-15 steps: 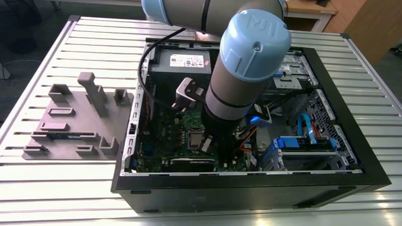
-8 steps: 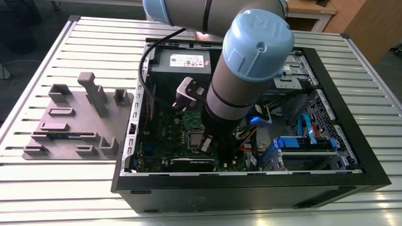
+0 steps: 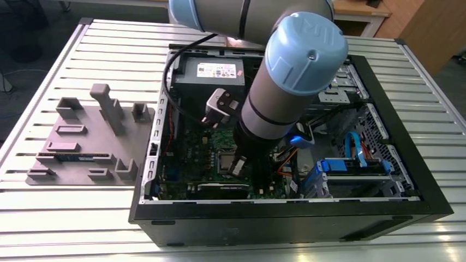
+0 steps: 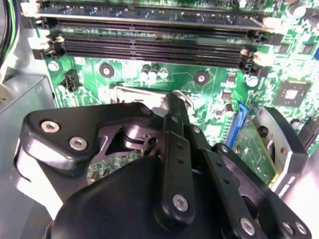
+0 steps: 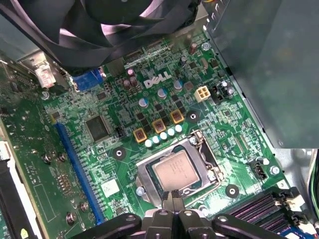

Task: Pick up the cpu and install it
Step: 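Install the first cpu locking lever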

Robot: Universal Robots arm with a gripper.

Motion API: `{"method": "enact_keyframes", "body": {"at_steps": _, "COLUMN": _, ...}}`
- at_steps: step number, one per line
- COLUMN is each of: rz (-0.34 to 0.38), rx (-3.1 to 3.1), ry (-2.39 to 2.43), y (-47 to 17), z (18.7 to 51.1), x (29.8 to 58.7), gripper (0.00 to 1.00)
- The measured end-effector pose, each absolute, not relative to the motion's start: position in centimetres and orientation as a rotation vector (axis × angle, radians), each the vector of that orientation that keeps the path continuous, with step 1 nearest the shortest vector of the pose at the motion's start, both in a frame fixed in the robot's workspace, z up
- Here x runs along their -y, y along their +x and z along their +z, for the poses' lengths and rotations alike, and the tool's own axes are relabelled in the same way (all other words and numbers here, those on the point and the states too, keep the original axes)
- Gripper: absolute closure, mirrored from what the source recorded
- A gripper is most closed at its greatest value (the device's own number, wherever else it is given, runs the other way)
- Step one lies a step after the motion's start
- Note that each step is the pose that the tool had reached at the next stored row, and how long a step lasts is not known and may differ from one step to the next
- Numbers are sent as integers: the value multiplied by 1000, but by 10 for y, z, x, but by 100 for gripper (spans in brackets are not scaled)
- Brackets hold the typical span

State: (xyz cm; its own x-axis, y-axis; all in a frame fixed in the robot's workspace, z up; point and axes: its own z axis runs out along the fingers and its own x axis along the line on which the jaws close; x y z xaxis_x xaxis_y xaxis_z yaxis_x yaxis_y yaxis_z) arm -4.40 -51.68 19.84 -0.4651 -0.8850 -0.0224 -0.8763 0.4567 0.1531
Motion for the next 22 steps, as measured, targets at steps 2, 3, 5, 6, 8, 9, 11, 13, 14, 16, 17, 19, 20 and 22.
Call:
{"method": "enact_keyframes", "body": {"at_steps": 2, "rz": -229, "rx": 2621, "ry": 1585, "y": -40, "z": 198, "x": 517, "gripper": 89}}
{"method": "enact_keyframes", "body": {"at_steps": 3, "rz": -232, "rx": 2617, "ry": 1583, "y": -39, "z": 198, "x": 517, "gripper": 89}}
{"method": "enact_keyframes", "body": {"at_steps": 5, "rz": -232, "rx": 2617, "ry": 1583, "y": -38, "z": 198, "x": 517, "gripper": 89}}
{"method": "enact_keyframes", "body": {"at_steps": 6, "rz": -232, "rx": 2617, "ry": 1583, "y": -38, "z": 198, "x": 517, "gripper": 89}}
{"method": "enact_keyframes", "body": {"at_steps": 8, "rz": -233, "rx": 2617, "ry": 1583, "y": -38, "z": 198, "x": 517, "gripper": 89}}
{"method": "enact_keyframes", "body": {"at_steps": 9, "rz": -233, "rx": 2617, "ry": 1583, "y": -38, "z": 198, "x": 518, "gripper": 89}}
{"method": "enact_keyframes", "body": {"at_steps": 11, "rz": -233, "rx": 2617, "ry": 1583, "y": -36, "z": 198, "x": 519, "gripper": 89}}
{"method": "enact_keyframes", "body": {"at_steps": 13, "rz": -232, "rx": 2617, "ry": 1583, "y": -35, "z": 197, "x": 520, "gripper": 89}}
{"method": "enact_keyframes", "body": {"at_steps": 14, "rz": -232, "rx": 2617, "ry": 1583, "y": -34, "z": 197, "x": 520, "gripper": 89}}
{"method": "enact_keyframes", "body": {"at_steps": 16, "rz": -233, "rx": 2617, "ry": 1583, "y": -33, "z": 197, "x": 521, "gripper": 89}}
{"method": "enact_keyframes", "body": {"at_steps": 17, "rz": -232, "rx": 2617, "ry": 1583, "y": -33, "z": 196, "x": 521, "gripper": 89}}
{"method": "enact_keyframes", "body": {"at_steps": 19, "rz": -233, "rx": 2617, "ry": 1583, "y": -32, "z": 196, "x": 521, "gripper": 89}}
{"method": "enact_keyframes", "body": {"at_steps": 20, "rz": -233, "rx": 2617, "ry": 1583, "y": -31, "z": 195, "x": 521, "gripper": 89}}
{"method": "enact_keyframes", "body": {"at_steps": 22, "rz": -233, "rx": 2617, "ry": 1583, "y": -30, "z": 194, "x": 522, "gripper": 89}}
